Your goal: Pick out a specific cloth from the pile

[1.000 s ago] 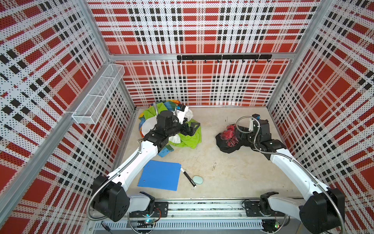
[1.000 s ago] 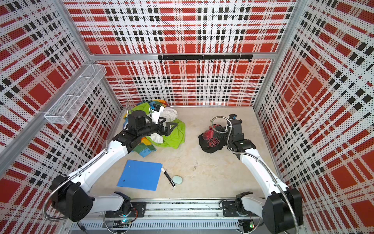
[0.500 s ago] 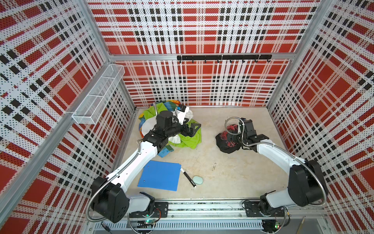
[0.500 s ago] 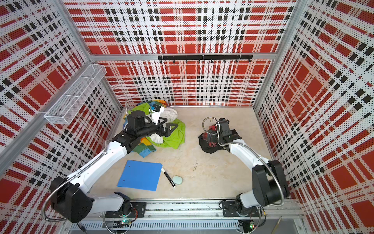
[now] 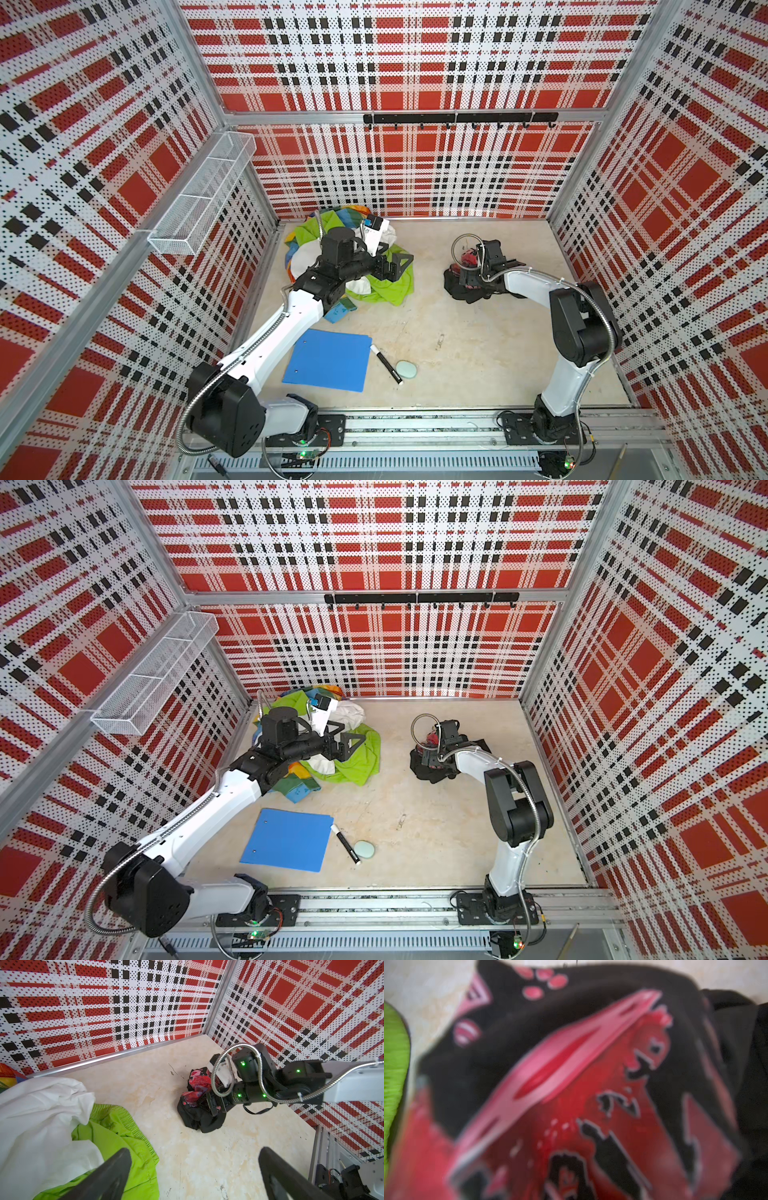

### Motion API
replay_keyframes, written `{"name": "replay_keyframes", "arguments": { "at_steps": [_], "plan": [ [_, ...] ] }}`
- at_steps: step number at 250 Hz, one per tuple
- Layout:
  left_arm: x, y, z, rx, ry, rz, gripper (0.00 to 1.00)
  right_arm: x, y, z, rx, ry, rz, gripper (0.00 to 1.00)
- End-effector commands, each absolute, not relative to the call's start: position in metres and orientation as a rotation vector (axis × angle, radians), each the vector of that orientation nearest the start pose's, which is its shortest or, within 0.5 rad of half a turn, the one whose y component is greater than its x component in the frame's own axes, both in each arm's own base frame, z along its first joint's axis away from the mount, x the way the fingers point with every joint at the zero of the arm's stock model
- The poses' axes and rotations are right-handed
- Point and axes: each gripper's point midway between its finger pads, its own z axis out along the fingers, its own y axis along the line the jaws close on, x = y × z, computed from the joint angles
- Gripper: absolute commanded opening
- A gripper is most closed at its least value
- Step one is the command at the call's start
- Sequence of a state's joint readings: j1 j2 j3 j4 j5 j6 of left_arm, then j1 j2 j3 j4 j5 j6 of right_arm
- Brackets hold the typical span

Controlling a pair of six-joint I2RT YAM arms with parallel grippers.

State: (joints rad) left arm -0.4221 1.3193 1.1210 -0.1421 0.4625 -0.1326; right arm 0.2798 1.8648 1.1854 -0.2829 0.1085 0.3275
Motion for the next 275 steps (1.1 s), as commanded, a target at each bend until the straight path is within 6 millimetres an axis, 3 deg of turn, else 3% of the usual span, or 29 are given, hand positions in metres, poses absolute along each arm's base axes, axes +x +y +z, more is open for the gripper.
{"name": "replay_keyframes", "arguments": {
  "at_steps": [1,29,107,149,197,275],
  "plan": [
    [0.350,-0.241,0.321,0.597,1.812,-0.823,0.99,0.446,0.104,0.038,0.065,2.593,0.048,1.00],
    [0.350,-0.240,0.322,0.593,1.810,-0.824,0.99,0.449,0.105,0.057,0.064,2.554,0.060,0.99],
    [0.352,-0.236,0.325,0.574,1.800,-0.836,0.99,0.435,0.098,0.137,0.060,2.401,0.091,0.95],
    [0.353,-0.235,0.325,0.569,1.800,-0.839,0.99,0.434,0.083,0.156,0.101,2.357,0.091,0.91],
    [0.353,-0.236,0.326,0.569,1.798,-0.847,0.99,0.445,0.071,0.139,0.111,2.398,0.087,0.88],
    [0.355,-0.233,0.325,0.557,1.804,-0.837,0.99,0.452,0.076,0.060,0.086,2.568,0.060,0.87]
  ]
}}
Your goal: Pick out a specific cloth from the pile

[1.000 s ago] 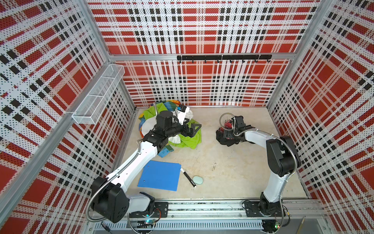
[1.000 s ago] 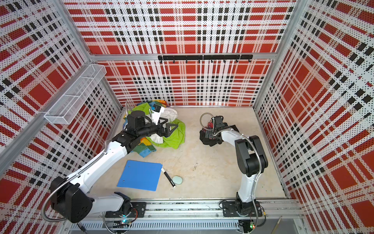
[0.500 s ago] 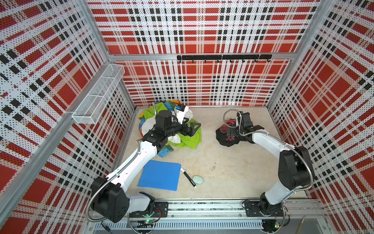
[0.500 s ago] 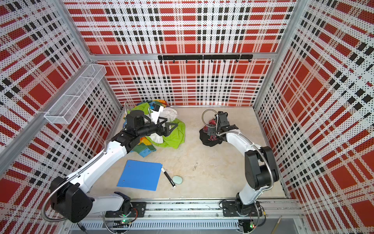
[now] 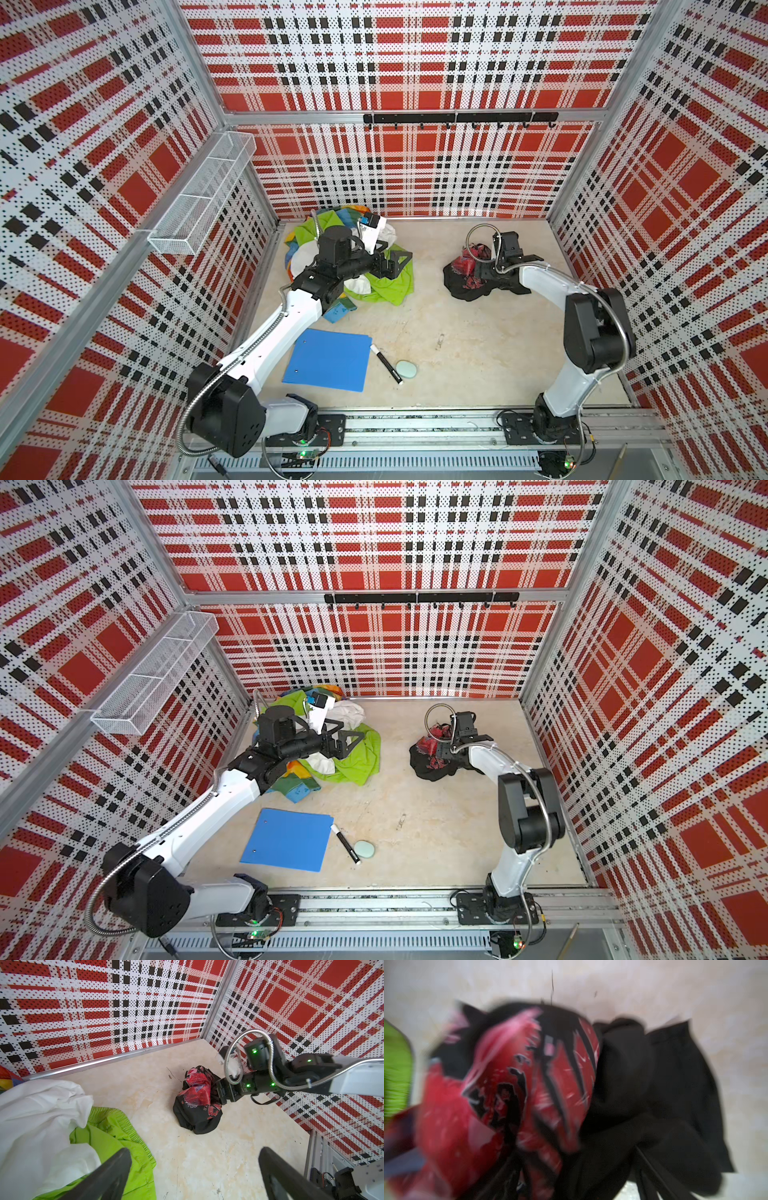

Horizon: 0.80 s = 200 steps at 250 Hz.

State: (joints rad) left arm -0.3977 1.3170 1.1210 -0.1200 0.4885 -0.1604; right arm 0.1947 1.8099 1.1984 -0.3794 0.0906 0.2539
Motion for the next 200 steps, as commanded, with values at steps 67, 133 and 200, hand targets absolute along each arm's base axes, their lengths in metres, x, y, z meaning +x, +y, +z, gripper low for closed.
{"name": "replay_keyframes", "arguments": {
  "at_steps": [67,133,200],
  "plan": [
    [0.356,-0.232,0.324,0.552,1.807,-0.836,0.99,0.457,0.078,0.044,0.074,2.602,0.050,0.85],
    [0.356,-0.229,0.328,0.544,1.798,-0.828,0.99,0.457,0.078,0.060,0.073,2.569,0.062,0.87],
    [0.358,-0.222,0.332,0.521,1.783,-0.823,0.99,0.452,0.074,0.132,0.080,2.418,0.079,0.94]
  ]
}}
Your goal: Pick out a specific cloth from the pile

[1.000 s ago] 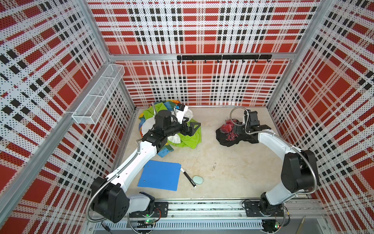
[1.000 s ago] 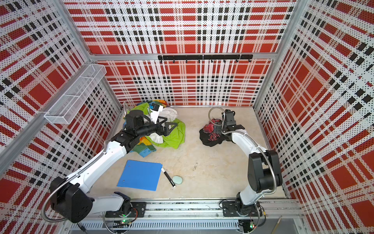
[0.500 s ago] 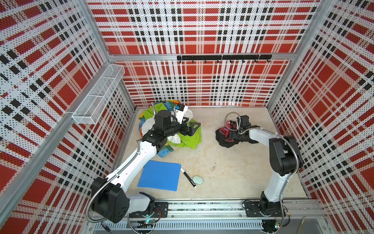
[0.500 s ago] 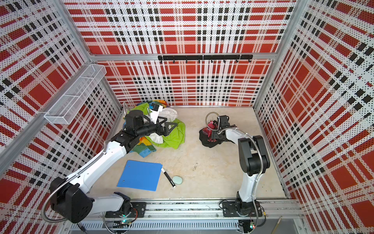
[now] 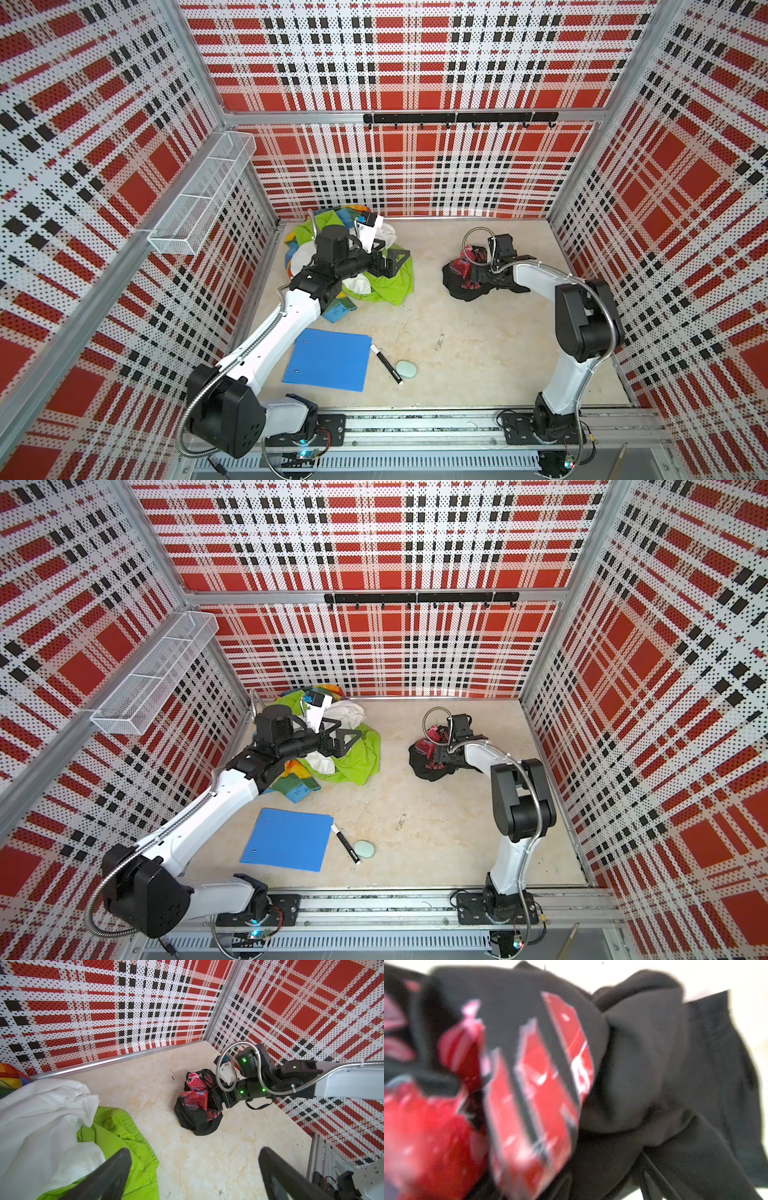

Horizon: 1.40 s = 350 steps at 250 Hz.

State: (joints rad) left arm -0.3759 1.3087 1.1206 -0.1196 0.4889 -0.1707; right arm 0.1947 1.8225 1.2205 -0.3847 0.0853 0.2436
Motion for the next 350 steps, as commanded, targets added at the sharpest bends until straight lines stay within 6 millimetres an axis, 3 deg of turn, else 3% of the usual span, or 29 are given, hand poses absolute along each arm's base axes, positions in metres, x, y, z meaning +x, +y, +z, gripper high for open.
{"name": "replay_keyframes", "arguments": {
  "at_steps": [1,71,94,159,199,223,262,267,303,330,350],
  "plan": [
    [0.358,-0.222,0.332,0.521,1.782,-0.824,0.99,0.452,0.074,0.132,0.080,2.416,0.079,0.94],
    [0.362,-0.214,0.333,0.498,1.778,-0.814,0.99,0.420,0.077,0.214,0.057,2.156,0.190,1.00],
    [0.364,-0.210,0.334,0.488,1.772,-0.810,0.99,0.407,0.075,0.232,0.065,2.082,0.215,1.00],
    [0.376,-0.189,0.342,0.401,1.763,-0.775,0.99,0.382,0.068,0.248,0.119,1.972,0.256,1.00],
    [0.376,-0.172,0.348,0.336,1.727,-0.659,0.99,0.366,0.045,0.249,0.195,1.914,0.159,1.00],
    [0.377,-0.149,0.333,0.210,1.759,-0.572,0.99,0.356,0.042,0.250,0.167,1.858,0.147,1.00],
    [0.373,-0.106,0.285,0.006,1.807,-0.469,0.99,0.342,0.030,0.252,0.169,1.746,0.096,1.00],
    [0.374,-0.091,0.278,-0.038,1.803,-0.440,0.99,0.340,0.029,0.252,0.164,1.735,0.088,1.00],
    [0.364,-0.045,0.241,-0.170,1.778,-0.338,0.99,0.337,0.027,0.247,0.144,1.710,0.068,1.00],
    [0.355,-0.019,0.226,-0.244,1.780,-0.255,0.99,0.339,0.028,0.238,0.146,1.743,0.064,1.00],
    [0.351,-0.010,0.216,-0.223,1.771,-0.173,0.99,0.340,0.023,0.231,0.167,1.755,0.035,1.00]
  ]
}}
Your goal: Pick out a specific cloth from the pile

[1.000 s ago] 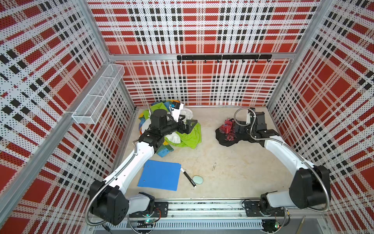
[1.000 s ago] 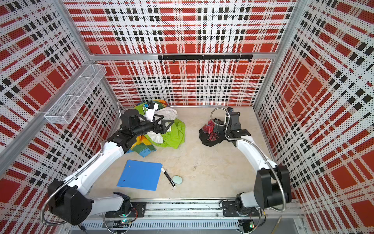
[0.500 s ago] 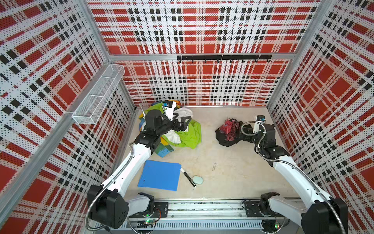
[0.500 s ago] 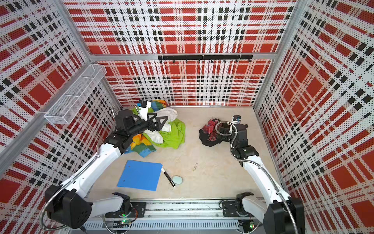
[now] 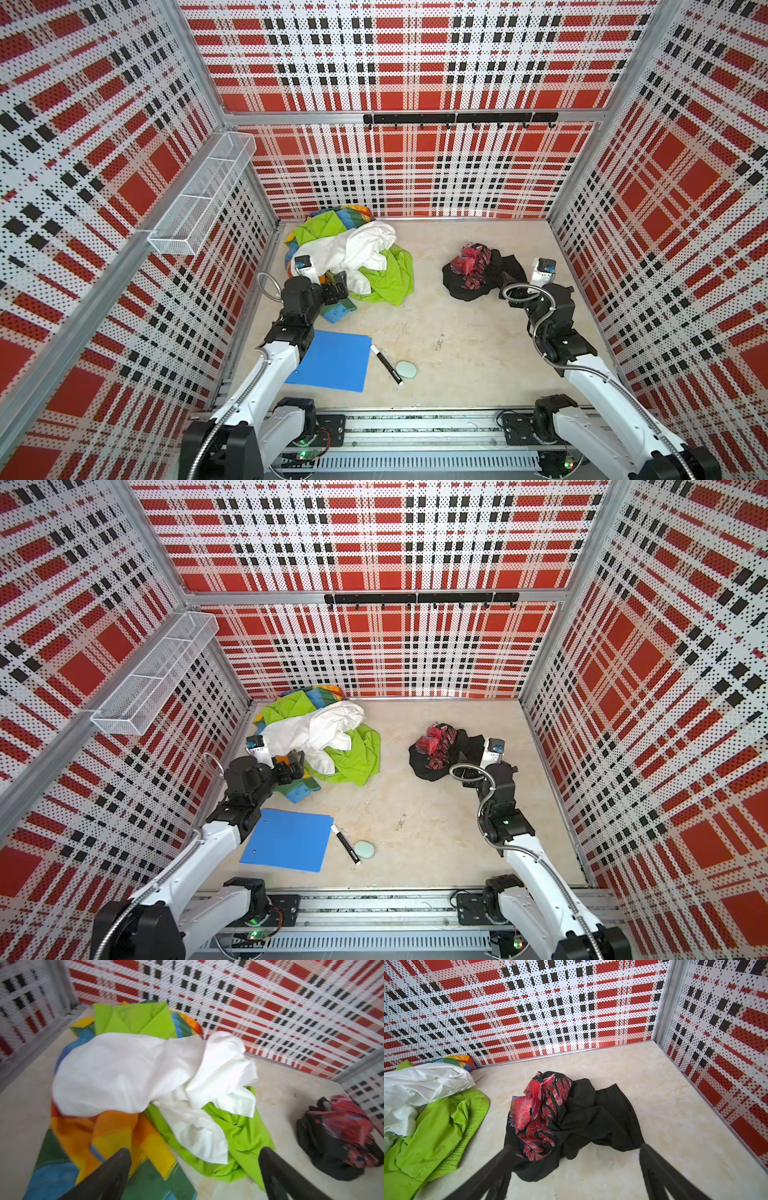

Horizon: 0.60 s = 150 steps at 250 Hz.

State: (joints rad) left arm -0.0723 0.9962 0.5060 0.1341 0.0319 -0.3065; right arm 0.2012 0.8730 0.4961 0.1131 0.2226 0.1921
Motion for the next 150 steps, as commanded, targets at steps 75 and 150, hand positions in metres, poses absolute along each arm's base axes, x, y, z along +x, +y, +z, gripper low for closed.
{"name": "replay_keyframes", "arguments": {
  "at_steps": [75,150],
  "plan": [
    [0.355,0.002,0.194,-0.137,1.705,-0.009,0.99,0.339,0.023,0.222,0.155,1.777,0.023,1.00],
    [0.379,0.000,0.163,-0.096,1.717,0.038,0.99,0.331,0.018,0.218,0.134,1.809,-0.029,1.00]
  ]
}}
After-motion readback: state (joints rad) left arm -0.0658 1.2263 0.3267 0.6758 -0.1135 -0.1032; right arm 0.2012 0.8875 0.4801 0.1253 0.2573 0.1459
